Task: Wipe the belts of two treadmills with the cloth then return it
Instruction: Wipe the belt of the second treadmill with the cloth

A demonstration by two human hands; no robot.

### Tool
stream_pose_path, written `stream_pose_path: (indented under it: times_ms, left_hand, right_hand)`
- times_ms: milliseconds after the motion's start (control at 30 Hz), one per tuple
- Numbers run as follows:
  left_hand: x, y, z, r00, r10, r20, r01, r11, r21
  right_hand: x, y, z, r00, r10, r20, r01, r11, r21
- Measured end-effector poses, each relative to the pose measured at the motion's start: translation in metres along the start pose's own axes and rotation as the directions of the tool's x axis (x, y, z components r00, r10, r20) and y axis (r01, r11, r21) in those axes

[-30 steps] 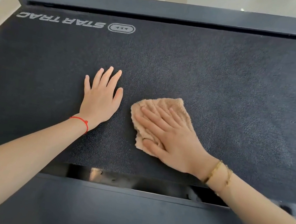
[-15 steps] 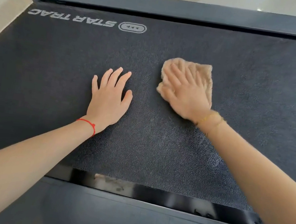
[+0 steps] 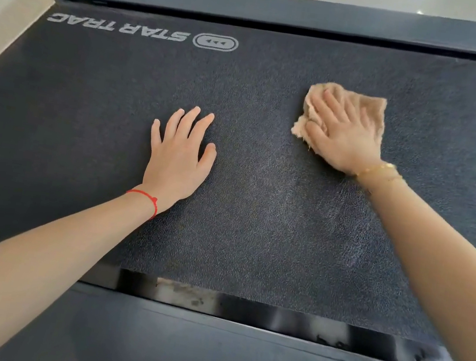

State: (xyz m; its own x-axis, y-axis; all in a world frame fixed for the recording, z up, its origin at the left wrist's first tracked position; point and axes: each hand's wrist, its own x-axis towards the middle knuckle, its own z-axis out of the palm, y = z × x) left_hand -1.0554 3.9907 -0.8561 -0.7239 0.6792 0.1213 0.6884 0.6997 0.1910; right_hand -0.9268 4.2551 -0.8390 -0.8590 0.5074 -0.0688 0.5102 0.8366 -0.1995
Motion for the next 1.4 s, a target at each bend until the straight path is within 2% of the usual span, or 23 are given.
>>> stream_pose_path:
  times_ms: [67, 100, 200, 300, 433, 533, 633, 733, 800, 900, 1000, 1133, 1233, 1400]
  left_hand:
    - [0.0, 0.0, -0.001, 1.0, -0.001, -0.005, 0.001, 1.0, -0.009]
    - [0.0, 0.0, -0.001, 1.0, -0.003, -0.006, 0.003, 1.0, -0.013]
    - [0.0, 0.0, -0.001, 1.0, -0.007, -0.008, 0.007, 1.0, -0.012]
    - [-0.001, 0.0, 0.001, 1.0, 0.003, -0.018, -0.003, 1.0, -0.01]
    - [0.0, 0.0, 0.001, 1.0, 0.004, -0.018, -0.004, 1.0, -0.008]
    - [-0.001, 0.0, 0.001, 1.0, 0.005, -0.01, -0.005, 1.0, -0.011]
    - [-0.001, 0.0, 0.001, 1.0, 0.006, -0.01, -0.006, 1.0, -0.007]
    - [-0.001, 0.0, 0.001, 1.0, 0.005, -0.011, -0.006, 1.0, -0.004]
    - [-0.001, 0.001, 0.0, 1.0, 0.004, -0.011, -0.004, 1.0, -0.007]
    - [-0.001, 0.001, -0.001, 1.0, 0.001, -0.008, -0.001, 1.0, -0.009]
    - [-0.002, 0.002, -0.001, 1.0, 0.002, -0.005, -0.002, 1.0, -0.012]
    - [-0.002, 0.001, -0.002, 1.0, 0.004, 0.003, -0.005, 1.0, 0.002]
    - [-0.002, 0.001, -0.001, 1.0, 0.006, 0.006, -0.006, 1.0, 0.008]
    - [-0.002, 0.001, 0.0, 1.0, 0.007, -0.012, -0.007, 1.0, -0.007]
  right_hand:
    - [0.004, -0.012, 0.003, 0.998, 0.057, -0.021, -0.056, 0.998, 0.028]
    - [-0.005, -0.021, 0.006, 0.999, 0.033, -0.031, -0.032, 0.999, 0.031]
    - [-0.058, -0.045, 0.016, 0.984, -0.177, -0.032, 0.178, 0.984, 0.015]
    - [-0.121, -0.058, 0.02, 0.931, -0.363, 0.033, 0.363, 0.932, -0.013]
    - [-0.165, -0.046, 0.017, 0.893, -0.439, 0.102, 0.443, 0.897, -0.011]
    - [-0.151, -0.025, 0.01, 0.929, -0.362, 0.074, 0.363, 0.932, 0.001]
    - [-0.109, -0.002, 0.004, 0.989, -0.147, 0.007, 0.147, 0.989, 0.007]
    - [-0.077, 0.001, 0.001, 0.999, 0.036, -0.021, -0.036, 0.999, 0.007]
    - [-0.081, -0.009, 0.005, 0.999, 0.036, -0.023, -0.036, 0.999, 0.011]
    - [-0.122, -0.029, 0.011, 0.992, -0.124, -0.009, 0.124, 0.992, 0.004]
    - [-0.173, -0.04, 0.015, 0.954, -0.298, 0.023, 0.298, 0.954, -0.014]
    - [-0.204, -0.029, 0.015, 0.921, -0.388, 0.035, 0.388, 0.922, 0.002]
    - [-0.178, -0.012, 0.009, 0.943, -0.333, 0.016, 0.333, 0.943, 0.005]
    - [-0.079, 0.011, 0.002, 0.999, -0.005, -0.052, 0.006, 1.0, 0.023]
